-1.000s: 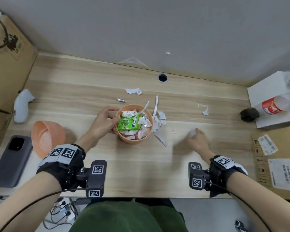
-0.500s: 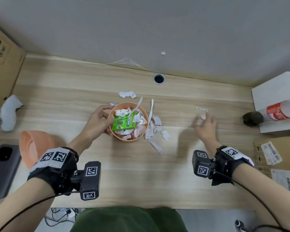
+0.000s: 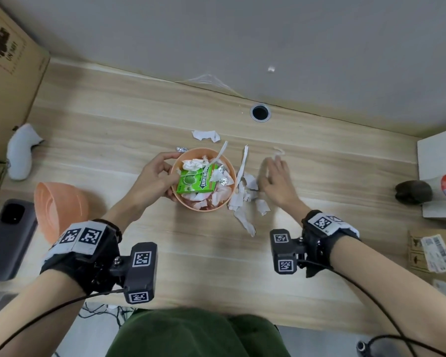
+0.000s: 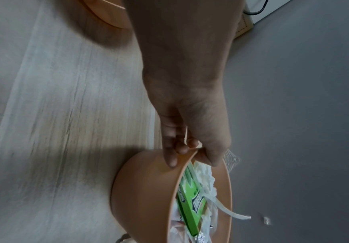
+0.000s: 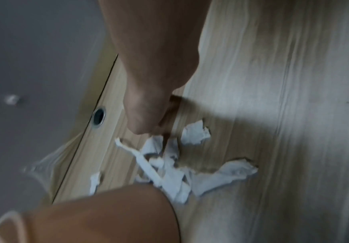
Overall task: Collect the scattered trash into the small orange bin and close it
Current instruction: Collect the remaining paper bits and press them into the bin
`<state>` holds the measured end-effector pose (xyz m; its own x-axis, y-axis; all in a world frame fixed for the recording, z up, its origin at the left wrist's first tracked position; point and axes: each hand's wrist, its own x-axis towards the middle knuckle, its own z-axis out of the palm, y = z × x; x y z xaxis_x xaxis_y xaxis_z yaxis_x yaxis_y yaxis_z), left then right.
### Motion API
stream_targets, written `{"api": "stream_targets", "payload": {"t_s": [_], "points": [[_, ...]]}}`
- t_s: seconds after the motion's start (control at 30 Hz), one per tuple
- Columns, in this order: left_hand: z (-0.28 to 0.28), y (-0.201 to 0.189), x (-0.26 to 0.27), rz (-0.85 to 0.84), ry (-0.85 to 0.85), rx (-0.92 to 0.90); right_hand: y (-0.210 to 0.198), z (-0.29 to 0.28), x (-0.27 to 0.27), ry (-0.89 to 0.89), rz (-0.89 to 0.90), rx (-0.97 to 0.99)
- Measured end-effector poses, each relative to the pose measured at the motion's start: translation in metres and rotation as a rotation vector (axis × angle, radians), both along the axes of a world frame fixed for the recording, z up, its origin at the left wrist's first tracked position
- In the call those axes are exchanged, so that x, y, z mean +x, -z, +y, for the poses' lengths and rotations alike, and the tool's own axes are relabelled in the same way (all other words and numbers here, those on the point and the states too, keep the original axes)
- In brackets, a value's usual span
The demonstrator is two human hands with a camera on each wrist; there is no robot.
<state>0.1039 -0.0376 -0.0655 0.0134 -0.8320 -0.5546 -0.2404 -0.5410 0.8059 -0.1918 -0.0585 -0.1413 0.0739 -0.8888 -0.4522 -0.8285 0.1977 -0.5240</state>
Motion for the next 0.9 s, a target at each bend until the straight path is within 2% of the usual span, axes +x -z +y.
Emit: {"api": "stream_targets", "payload": {"t_s": [0.1,0.2,0.27,0.4,0.5,0.6,0.77,0.83,0.9], "points": [[0.002,-0.002,0.002,0.008,-0.009,-0.001,-0.009,0.001,0.023,-0.100,-0.094,-0.027],[0.005,-0.002,0.007,0.009,-0.022,-0.001,-0.016,-0.003,0.025,0.070,-0.162,-0.086],[0.008,-0.002,0.011,0.007,-0.024,-0.001,-0.018,-0.010,0.020,0.100,-0.120,-0.123],[0.017,-0.003,0.021,-0.004,-0.040,0.011,-0.017,-0.030,0.018,-0.079,-0.043,-0.012],[0.024,-0.003,0.027,-0.008,-0.056,0.015,-0.014,-0.036,0.026,-0.286,-0.047,0.088],[0.028,-0.002,0.029,-0.011,-0.076,0.018,-0.014,-0.028,0.031,-0.483,0.037,0.180],[0.032,-0.004,0.027,-0.004,-0.089,0.025,-0.015,0.008,0.024,-0.620,0.120,0.048],[0.034,-0.004,0.028,0.003,-0.085,0.030,-0.012,0.027,0.022,-0.612,0.176,-0.019],[0.036,-0.005,0.029,0.006,-0.080,0.032,-0.009,0.043,0.024,-0.557,0.142,-0.083]]}}
